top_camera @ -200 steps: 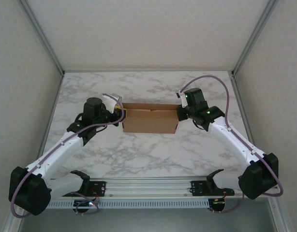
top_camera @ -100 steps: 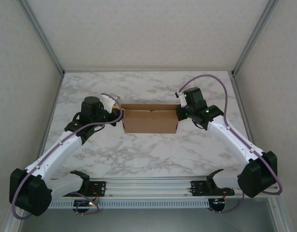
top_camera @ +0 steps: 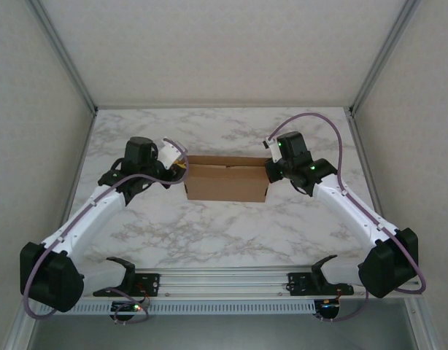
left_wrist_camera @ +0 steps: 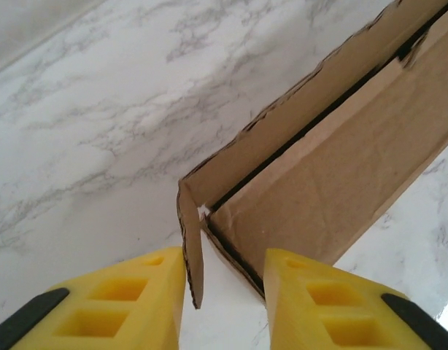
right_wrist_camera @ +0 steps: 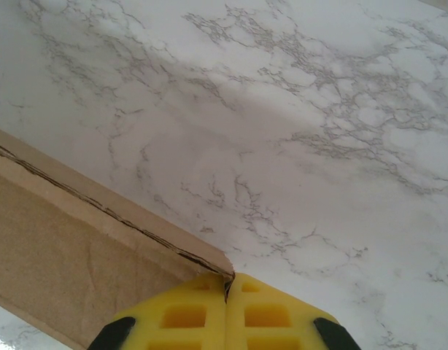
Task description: Fold the paper box
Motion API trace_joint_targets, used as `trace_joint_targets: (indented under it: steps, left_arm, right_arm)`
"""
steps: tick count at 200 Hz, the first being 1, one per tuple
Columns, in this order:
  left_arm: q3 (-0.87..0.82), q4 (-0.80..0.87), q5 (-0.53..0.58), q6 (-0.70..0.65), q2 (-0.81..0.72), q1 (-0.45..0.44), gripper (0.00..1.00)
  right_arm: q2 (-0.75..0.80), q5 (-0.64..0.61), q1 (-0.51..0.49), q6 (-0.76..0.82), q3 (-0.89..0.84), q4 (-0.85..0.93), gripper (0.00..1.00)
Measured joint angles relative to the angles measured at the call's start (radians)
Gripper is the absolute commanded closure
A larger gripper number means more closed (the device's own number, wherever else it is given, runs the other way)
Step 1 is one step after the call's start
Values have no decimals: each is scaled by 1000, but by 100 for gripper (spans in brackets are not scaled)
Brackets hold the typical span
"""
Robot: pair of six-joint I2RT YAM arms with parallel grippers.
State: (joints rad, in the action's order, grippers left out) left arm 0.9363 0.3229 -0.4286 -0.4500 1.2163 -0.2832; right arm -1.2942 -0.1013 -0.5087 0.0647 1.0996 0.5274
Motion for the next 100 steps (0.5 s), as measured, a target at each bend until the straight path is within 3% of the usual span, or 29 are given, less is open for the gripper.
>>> trace_joint_targets:
  steps: [59,100]
  left_arm:
    - [31,-7,-87,36,54,17,86]
    - [12,-55,-90,92,54,25,96]
  right_arm:
    - [0,5,0,2,0,1,100]
    - [2,7,0,-2,0,6,100]
